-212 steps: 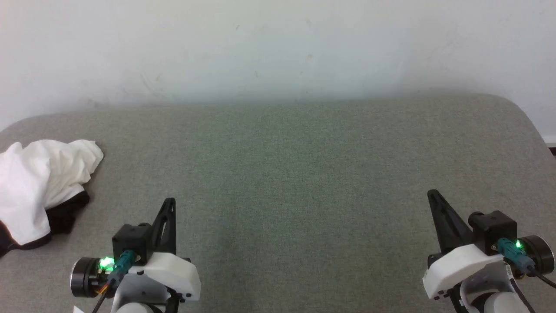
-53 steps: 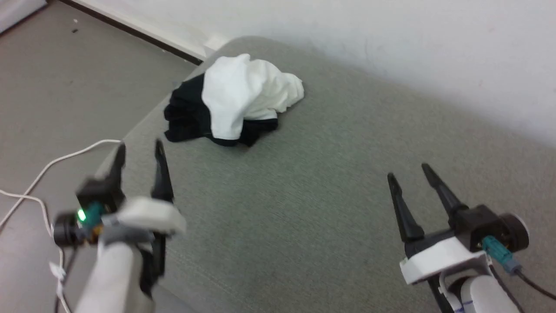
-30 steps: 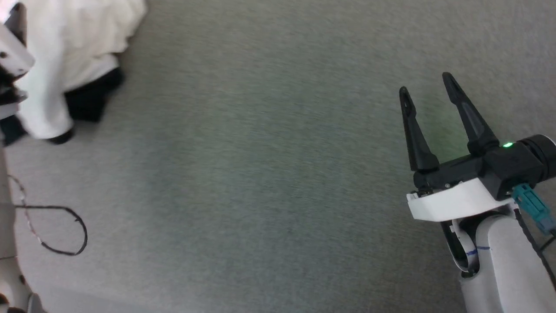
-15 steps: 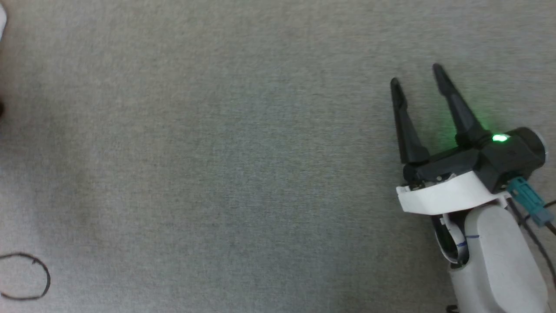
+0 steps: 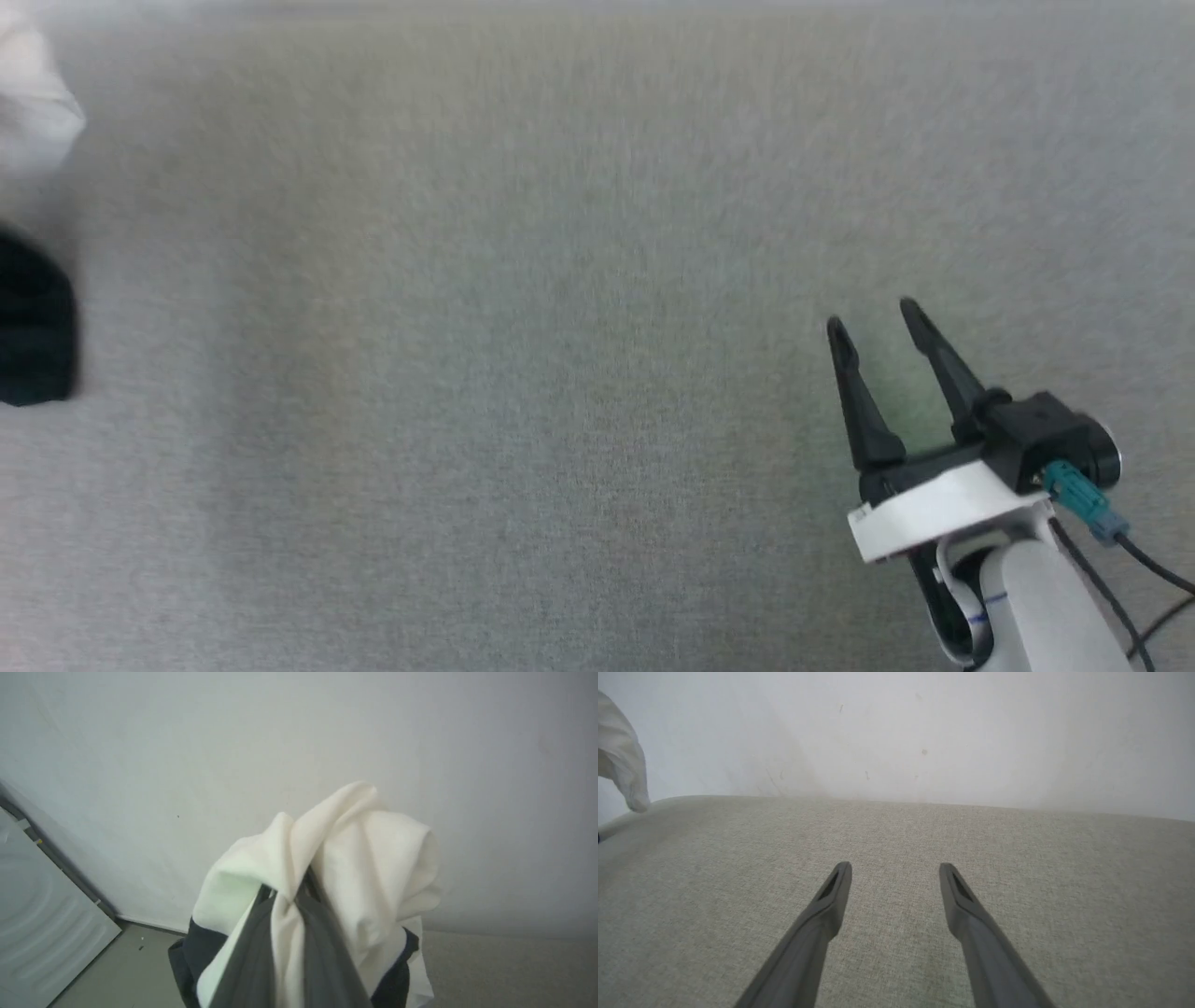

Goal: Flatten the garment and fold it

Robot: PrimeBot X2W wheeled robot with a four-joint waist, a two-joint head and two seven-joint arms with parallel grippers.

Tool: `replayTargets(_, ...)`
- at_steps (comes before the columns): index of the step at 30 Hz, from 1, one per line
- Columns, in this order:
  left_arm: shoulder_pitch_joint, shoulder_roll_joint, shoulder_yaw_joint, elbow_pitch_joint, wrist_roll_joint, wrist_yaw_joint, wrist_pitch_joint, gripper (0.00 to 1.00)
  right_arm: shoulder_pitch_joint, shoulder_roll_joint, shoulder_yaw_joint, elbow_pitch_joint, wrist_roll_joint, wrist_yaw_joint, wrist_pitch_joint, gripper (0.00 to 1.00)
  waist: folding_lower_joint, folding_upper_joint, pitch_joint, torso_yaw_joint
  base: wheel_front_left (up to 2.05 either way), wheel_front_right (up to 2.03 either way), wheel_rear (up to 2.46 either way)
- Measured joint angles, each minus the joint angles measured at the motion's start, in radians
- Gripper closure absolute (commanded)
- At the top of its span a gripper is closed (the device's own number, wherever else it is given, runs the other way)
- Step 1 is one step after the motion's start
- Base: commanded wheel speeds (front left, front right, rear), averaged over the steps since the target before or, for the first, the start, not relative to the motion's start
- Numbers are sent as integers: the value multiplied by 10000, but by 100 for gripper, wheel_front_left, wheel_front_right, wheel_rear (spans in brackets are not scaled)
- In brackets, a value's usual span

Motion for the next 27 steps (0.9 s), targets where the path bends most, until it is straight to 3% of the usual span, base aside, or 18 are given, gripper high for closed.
replayTargets(5, -1235, -591, -1026, -313, 291, -533, -729, 100, 388, -6, -123, 2, 65, 0, 25, 0, -1, 1, -1186, -58, 0, 0, 0)
replayTargets(12, -2519, -2255, -2334, -1064, 337, -706, -702, 100, 569, -8, -42, -54, 201, 0, 157, 0, -2, 1, -2376, -431, 0, 0, 0)
replayTargets(21, -2990, -4004, -3436, -786, -198, -1131, -516, 100, 566, -10, 130, -125, 288, 0, 182, 0, 2, 1, -2780, -1591, 0, 0, 0)
replayTargets(27, -2019, -4742, -4289, -491, -456, -1335, -140, 100, 567, -15, -23, -132, 389, 0, 178, 0, 2, 1, -2665, -2312, 0, 0, 0)
